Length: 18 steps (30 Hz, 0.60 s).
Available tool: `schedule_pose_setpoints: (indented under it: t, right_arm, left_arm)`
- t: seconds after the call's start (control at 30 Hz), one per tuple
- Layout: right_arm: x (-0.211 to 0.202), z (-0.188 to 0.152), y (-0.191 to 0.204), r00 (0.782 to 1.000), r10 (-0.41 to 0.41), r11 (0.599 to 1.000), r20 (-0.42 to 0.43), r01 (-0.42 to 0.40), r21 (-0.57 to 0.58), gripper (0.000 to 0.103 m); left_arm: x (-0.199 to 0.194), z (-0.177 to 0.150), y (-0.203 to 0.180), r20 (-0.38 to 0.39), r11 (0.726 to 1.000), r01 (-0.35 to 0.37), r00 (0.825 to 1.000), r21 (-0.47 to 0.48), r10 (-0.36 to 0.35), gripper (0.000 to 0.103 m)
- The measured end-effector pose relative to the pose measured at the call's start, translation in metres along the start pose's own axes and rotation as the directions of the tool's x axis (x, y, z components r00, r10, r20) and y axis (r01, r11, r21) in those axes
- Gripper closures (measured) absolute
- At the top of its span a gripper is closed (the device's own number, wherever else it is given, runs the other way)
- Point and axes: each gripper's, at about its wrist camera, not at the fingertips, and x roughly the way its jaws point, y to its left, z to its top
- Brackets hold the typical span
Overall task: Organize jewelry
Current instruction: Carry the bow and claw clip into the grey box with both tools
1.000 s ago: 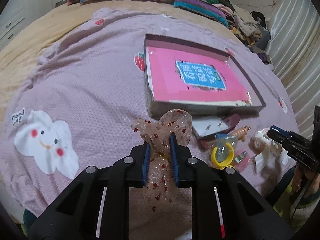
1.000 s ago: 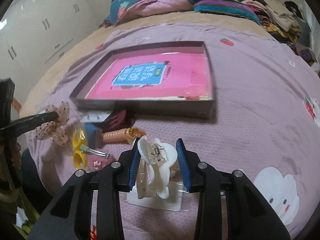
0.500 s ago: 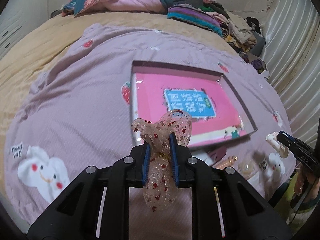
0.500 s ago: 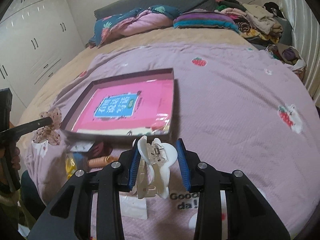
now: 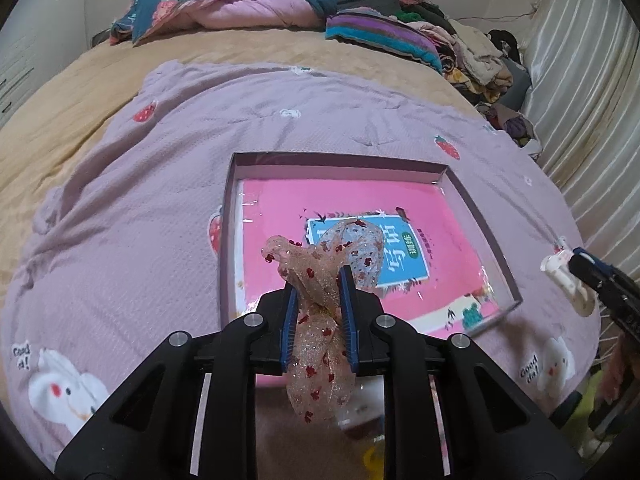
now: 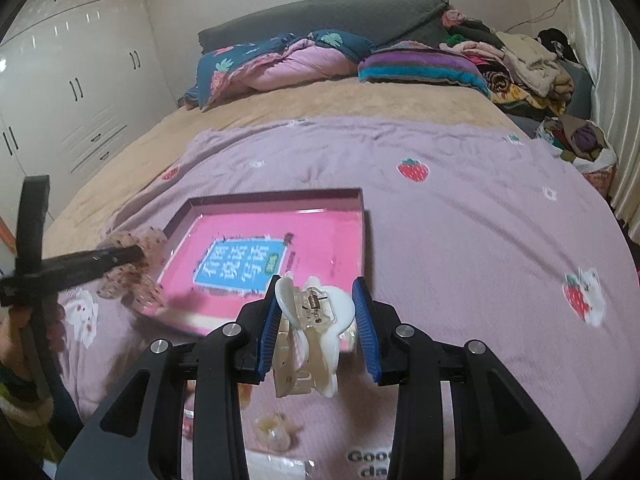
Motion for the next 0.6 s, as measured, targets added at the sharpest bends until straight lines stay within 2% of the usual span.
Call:
schedule_pose_setpoints:
  t: [0.3, 0.43, 0.6]
  right_arm:
    - [0.039, 0.019, 0.008, 1.000, 0.021, 1.000, -0.010, -0.021, 0.005, 0.069]
    - [0.064, 0.023, 0.013, 0.999, 0.014, 1.000, -0.036, -0.014, 0.002, 0.069]
    - [0.089, 0.023, 0.018, 0.998, -0.011, 1.000, -0.061, 0.011, -0.007, 0.069]
  left_arm:
    - [0.030, 0.003, 0.007, -0.039, 1.000, -0.030, 0.999, -0.005, 0.030, 0.091]
    - [0.035, 0.004, 0.014, -0.046, 0.999, -0.045, 0.998, -0.019, 0.044, 0.085]
    - [0.031, 0.005, 0.021, -0.039, 0.998, -0.058, 0.998, -0.020, 0.057, 0.072]
